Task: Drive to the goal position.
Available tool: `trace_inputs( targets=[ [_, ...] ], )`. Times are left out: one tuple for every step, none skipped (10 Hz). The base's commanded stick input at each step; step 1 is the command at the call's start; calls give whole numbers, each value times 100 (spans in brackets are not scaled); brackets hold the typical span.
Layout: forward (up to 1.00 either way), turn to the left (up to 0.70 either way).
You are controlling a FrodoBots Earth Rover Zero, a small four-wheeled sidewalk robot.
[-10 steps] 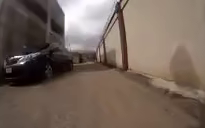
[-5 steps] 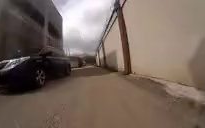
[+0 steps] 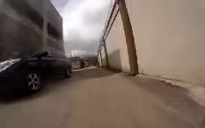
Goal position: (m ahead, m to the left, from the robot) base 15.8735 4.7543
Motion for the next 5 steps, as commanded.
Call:
trace_inputs(
  targets=[
    [100, 0],
    [100, 0],
    [100, 0],
    [100, 0],
    [100, 4]
  ],
)
